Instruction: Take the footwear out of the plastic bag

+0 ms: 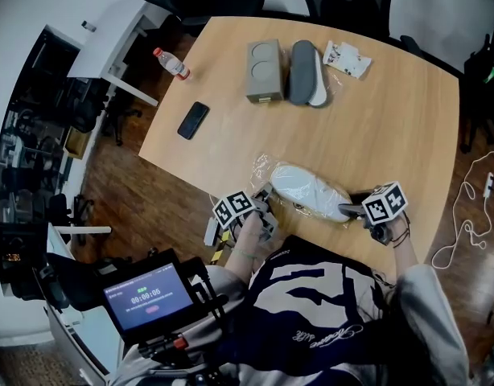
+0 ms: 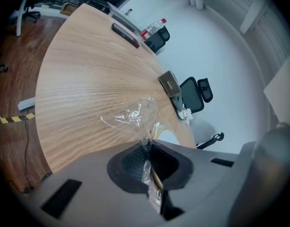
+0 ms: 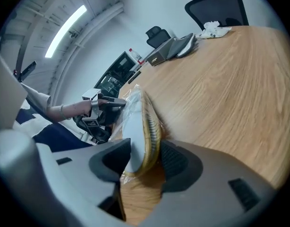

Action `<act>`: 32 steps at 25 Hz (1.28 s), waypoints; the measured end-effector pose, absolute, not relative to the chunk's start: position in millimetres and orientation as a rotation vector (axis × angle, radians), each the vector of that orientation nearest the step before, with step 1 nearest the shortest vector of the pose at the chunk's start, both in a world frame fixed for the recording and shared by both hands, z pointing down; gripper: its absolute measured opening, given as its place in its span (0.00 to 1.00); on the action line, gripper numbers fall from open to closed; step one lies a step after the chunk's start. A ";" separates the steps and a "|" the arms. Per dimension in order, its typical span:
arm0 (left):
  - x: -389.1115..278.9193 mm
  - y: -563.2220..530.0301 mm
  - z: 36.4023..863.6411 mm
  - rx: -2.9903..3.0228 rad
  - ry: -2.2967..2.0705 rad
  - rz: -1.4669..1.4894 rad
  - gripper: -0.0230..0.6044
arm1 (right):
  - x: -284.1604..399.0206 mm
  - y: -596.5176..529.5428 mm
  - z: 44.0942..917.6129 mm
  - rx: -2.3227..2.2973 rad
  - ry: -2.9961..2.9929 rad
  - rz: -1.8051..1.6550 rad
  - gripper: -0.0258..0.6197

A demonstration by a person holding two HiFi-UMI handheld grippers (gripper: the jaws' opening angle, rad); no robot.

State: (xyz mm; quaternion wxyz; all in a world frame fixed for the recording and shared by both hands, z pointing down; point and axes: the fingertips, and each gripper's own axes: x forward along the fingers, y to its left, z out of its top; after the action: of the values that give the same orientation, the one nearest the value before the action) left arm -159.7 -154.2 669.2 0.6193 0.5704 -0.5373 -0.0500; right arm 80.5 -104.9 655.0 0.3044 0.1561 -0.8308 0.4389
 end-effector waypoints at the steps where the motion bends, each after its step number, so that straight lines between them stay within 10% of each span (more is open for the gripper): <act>1: -161.5 -154.3 669.6 1.306 -1.242 -0.128 0.04 | 78.5 -105.2 655.5 0.413 -2.199 1.185 0.33; 8: -168.8 -156.8 670.4 1.284 -1.247 -0.239 0.04 | 67.2 -101.0 638.3 0.477 -2.325 1.507 0.15; 32: -205.4 -176.9 625.4 1.383 -1.527 -0.533 0.04 | 103.9 -40.7 596.7 0.733 -2.342 1.384 0.13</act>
State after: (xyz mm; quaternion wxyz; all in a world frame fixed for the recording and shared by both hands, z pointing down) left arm -205.4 -176.9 625.4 0.4853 0.5681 -0.6274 -0.2192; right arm 103.9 -40.7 596.7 0.1612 0.2568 -0.8204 0.4848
